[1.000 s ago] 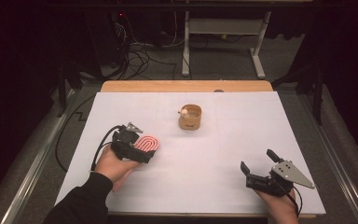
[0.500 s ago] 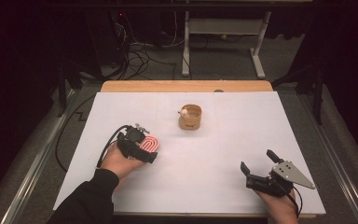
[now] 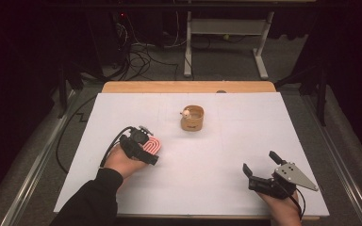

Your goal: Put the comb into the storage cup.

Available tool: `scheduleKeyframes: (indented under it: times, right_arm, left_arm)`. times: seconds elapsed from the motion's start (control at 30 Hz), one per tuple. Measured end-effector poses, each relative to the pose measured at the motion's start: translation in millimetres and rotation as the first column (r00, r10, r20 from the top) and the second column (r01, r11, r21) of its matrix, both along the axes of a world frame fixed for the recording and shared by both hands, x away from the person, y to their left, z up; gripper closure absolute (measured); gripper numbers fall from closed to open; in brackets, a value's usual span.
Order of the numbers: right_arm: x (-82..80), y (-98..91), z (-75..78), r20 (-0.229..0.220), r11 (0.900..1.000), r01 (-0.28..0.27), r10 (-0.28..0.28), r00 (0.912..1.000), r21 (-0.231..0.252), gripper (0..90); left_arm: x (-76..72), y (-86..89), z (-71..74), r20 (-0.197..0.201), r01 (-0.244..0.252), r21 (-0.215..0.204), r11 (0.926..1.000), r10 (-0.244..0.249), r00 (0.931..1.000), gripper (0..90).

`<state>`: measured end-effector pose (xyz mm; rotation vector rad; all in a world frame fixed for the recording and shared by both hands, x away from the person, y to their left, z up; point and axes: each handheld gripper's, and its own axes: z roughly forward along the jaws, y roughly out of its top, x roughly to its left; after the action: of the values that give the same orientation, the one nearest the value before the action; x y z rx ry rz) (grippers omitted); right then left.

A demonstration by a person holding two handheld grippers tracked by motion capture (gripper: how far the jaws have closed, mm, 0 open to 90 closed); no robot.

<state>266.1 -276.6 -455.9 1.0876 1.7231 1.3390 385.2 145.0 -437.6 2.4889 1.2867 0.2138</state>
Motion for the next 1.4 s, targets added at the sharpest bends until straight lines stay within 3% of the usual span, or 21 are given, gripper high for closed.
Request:
scheduleKeyframes:
  times: [0.17,0.5,0.67,0.9,1.4]
  right_arm:
    - [0.0,-0.2,0.6,0.003,1.0000,0.001,-0.001,1.0000,0.000,0.2]
    - [-0.6,0.1,1.3,0.007,1.0000,0.000,0.000,1.0000,-0.007,0.2]
    - [-0.9,0.1,2.2,0.009,1.0000,0.000,0.000,1.0000,-0.004,0.2]
    - [-1.6,1.4,2.5,0.013,1.0000,-0.003,0.003,0.9999,-0.009,0.2]
    - [-2.8,1.5,3.0,0.017,1.0000,-0.004,0.004,0.9998,-0.003,0.2]
  left_arm:
    - [-0.3,-2.1,-0.5,-0.024,0.015,0.018,0.9997,-0.015,0.9996,4.3]
    - [-0.7,-4.5,0.2,-0.024,0.013,0.031,0.9994,-0.012,0.9996,16.0]
    - [-0.3,-4.9,-0.5,-0.026,0.011,0.044,0.9990,-0.010,0.9996,16.9]
    - [1.5,-2.8,-1.2,-0.032,0.001,0.024,0.9997,0.000,0.9995,17.3]
    - [-0.6,-2.5,-2.5,-0.005,0.008,0.020,0.9998,-0.008,1.0000,18.1]
